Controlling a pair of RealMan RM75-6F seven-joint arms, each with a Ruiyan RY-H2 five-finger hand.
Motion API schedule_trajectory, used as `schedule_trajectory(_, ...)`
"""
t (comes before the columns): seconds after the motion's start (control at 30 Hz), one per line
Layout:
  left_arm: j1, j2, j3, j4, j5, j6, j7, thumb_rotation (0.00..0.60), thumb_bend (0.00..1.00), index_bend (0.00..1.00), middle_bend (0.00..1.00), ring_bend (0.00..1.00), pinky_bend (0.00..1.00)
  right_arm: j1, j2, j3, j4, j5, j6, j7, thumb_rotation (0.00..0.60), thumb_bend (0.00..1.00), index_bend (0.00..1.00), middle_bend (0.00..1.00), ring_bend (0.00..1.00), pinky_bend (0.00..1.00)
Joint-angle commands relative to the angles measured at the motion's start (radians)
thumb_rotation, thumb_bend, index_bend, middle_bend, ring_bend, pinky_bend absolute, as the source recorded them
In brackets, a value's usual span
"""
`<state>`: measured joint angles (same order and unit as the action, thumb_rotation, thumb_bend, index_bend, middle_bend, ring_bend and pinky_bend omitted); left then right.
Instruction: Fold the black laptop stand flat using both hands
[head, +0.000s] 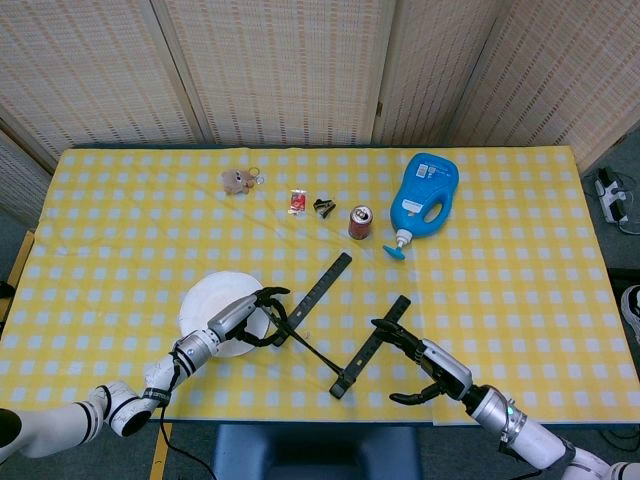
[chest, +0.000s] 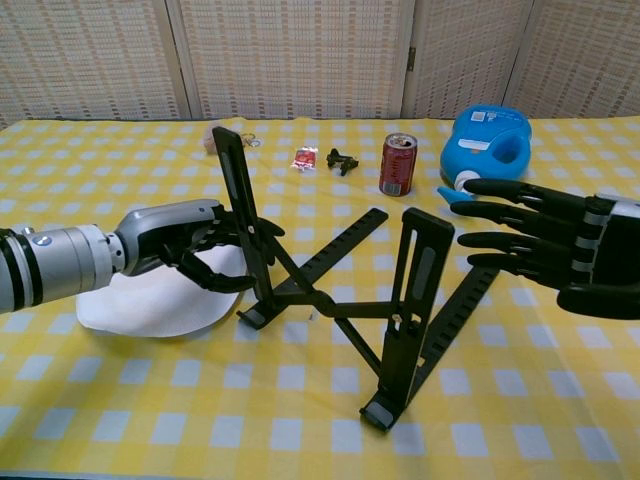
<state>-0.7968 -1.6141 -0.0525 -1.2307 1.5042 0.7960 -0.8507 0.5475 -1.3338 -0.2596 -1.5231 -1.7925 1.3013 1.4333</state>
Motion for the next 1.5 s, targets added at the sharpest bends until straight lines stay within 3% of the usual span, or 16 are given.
schedule_trajectory(0.03,0.002,0.0,0.002,0.0,-0.003,0.002,0.004,0.6,0.39,0.48,0.15,0.06,0.0,-0.001,0.0,0.001,0.001,0.0,0.0,0.0,0.6,0.24,0.0,0.01,0.06,0.0)
schedule_trajectory(0.63,0.044,0.002,0.006,-0.043,-0.042,0.053,0.086,0.6,0.4,0.6,0.2,0.1,0.0,-0.001,0.0,0.002,0.011,-0.013,0.004,0.005,0.6,0.24,0.0,0.01,0.05,0.0)
schedule_trajectory(1.0,0.125,0.043,0.017,-0.185,-0.094,0.133,0.237,0.6,0.41,0.61,0.22,0.12,0.0,0.016,0.032,-0.001,0.01,-0.047,0.01,-0.042,0.6,0.24,0.0,0.01,0.05,0.0)
schedule_trajectory(1.13,0.145,0.06,0.022,-0.246,-0.116,0.14,0.298,0.6,0.41,0.55,0.22,0.12,0.0,0.041,0.058,-0.013,-0.005,-0.066,-0.036,-0.119,0.6,0.24,0.0,0.0,0.04,0.0)
schedule_trajectory(1.23,0.154,0.075,0.021,-0.283,-0.126,0.142,0.338,0.6,0.41,0.44,0.22,0.12,0.0,0.062,0.067,-0.016,-0.029,-0.074,-0.076,-0.183,0.6,0.24,0.0,0.0,0.02,0.0)
schedule_trajectory(1.5,0.167,0.102,0.012,-0.324,-0.127,0.158,0.409,0.6,0.4,0.29,0.21,0.07,0.0,0.097,0.03,0.02,-0.086,-0.036,-0.161,-0.309,0.6,0.24,0.0,0.0,0.01,0.0)
